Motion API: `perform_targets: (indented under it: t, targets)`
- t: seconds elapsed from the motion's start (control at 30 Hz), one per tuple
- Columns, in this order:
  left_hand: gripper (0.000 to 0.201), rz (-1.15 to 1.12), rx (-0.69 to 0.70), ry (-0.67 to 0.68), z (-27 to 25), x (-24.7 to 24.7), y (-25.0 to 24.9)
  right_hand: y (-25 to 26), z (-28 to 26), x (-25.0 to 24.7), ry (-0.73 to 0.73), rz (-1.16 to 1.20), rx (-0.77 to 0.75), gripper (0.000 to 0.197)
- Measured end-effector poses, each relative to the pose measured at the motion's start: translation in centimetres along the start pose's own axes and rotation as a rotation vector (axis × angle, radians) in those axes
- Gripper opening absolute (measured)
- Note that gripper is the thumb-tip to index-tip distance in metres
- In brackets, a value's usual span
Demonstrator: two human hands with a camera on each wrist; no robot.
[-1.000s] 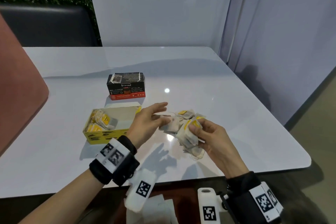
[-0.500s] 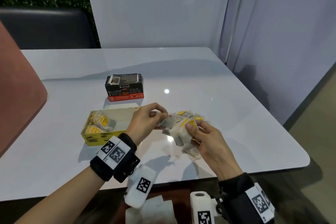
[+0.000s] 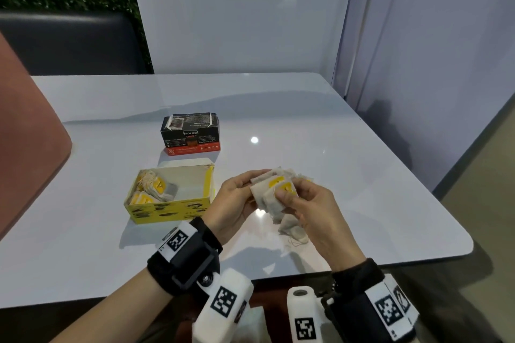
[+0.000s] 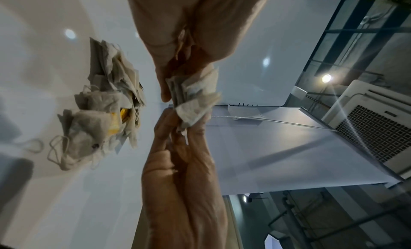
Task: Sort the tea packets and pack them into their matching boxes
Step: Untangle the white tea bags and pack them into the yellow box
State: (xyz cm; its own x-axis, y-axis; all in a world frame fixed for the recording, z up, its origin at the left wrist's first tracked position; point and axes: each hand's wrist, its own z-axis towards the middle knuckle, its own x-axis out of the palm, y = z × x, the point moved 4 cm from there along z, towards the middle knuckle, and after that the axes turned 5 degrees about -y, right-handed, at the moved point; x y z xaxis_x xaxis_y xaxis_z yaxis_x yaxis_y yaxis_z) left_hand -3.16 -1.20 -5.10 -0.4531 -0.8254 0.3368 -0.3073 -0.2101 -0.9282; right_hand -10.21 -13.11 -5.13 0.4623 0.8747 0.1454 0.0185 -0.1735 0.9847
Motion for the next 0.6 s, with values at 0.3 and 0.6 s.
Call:
perform_targets:
  t: [0.3,0.6]
  targets:
    - [0.037,-0.033,0.031,0.011,-0.6,0.8,0.2,1.2,1.4,0.2,-0.179,-0.382,-0.296,0.02]
    - [0.059,0.044,0.013,0.061,-1.4,0.9,-0.1,2.0,2.2,1.0,0.08,-0.437,-0.171,0.014]
